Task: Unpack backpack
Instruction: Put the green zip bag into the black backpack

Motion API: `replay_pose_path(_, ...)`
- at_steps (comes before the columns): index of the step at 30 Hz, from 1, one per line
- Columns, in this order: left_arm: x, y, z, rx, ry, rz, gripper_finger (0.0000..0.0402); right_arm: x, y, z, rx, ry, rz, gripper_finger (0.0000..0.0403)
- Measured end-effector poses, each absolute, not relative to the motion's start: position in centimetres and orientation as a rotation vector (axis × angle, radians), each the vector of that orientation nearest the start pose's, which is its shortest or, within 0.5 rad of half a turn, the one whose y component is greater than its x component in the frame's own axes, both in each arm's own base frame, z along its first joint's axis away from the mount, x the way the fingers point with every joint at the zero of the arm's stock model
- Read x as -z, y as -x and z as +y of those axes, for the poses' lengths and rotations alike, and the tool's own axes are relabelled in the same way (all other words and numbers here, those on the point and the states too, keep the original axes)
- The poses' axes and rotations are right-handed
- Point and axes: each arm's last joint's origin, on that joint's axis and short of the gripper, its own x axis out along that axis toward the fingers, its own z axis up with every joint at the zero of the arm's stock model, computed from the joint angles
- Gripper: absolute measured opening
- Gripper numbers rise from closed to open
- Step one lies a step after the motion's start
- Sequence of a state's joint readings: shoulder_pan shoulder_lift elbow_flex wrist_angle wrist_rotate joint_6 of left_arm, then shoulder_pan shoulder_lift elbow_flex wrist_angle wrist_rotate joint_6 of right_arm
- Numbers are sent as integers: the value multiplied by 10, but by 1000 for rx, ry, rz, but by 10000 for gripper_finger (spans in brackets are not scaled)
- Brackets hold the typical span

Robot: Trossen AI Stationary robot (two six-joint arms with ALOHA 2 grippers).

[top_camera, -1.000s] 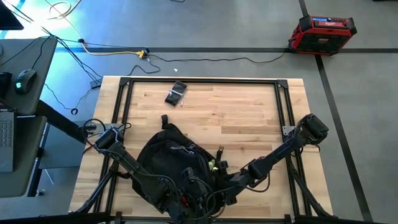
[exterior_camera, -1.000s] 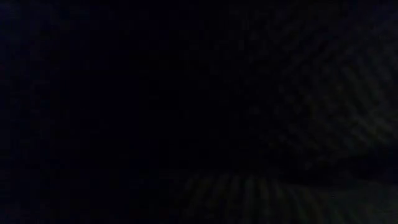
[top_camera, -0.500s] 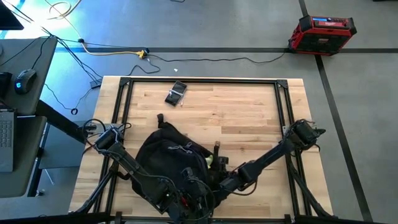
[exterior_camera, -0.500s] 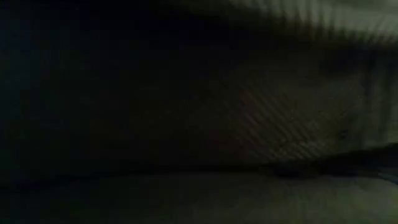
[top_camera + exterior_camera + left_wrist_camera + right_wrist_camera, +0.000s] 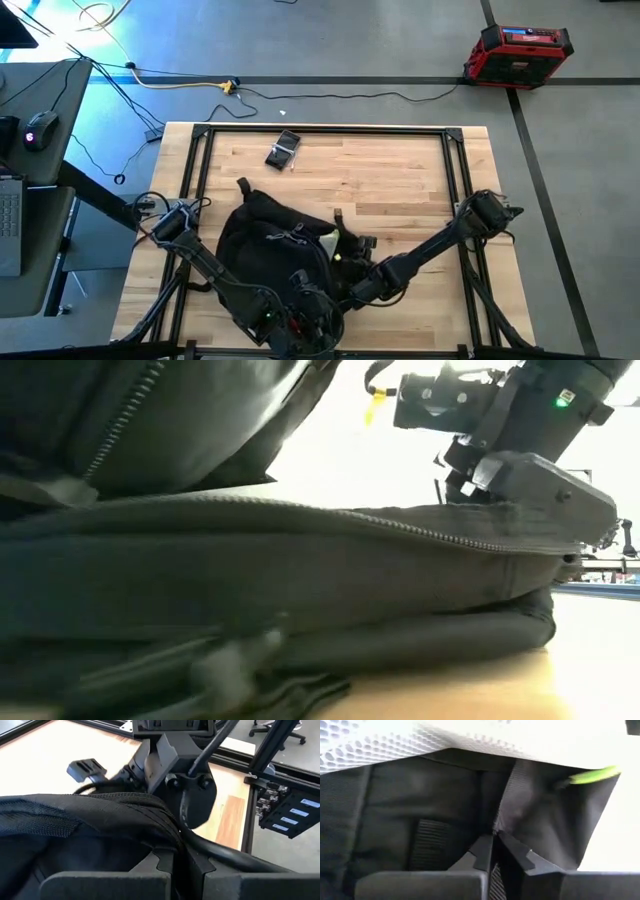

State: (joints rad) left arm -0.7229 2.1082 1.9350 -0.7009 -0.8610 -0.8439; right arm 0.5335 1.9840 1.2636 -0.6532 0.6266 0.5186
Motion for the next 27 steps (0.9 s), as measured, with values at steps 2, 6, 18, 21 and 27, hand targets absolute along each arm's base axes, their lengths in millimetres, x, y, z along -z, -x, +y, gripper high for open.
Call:
replay_pose_path(2, -281, -359, -292, -362, 202, 494, 0, -148, -323, 170, 399, 325, 1057, 2)
replay_pose_path(6, -282, -354, -299, -343, 205, 487, 0, -178, -316, 160, 503, 344, 1009, 1)
replay_pose_path(18, -284, -343, -316, -288, 217, 475, 0, -241, -288, 128, 730, 326, 844, 0)
replay_pose_path(21, -286, -343, -319, -264, 207, 462, 0, -254, -282, 122, 773, 297, 777, 0)
replay_pose_path(27, -297, -346, -330, -160, 137, 392, 0, -252, -279, 124, 734, 272, 813, 0)
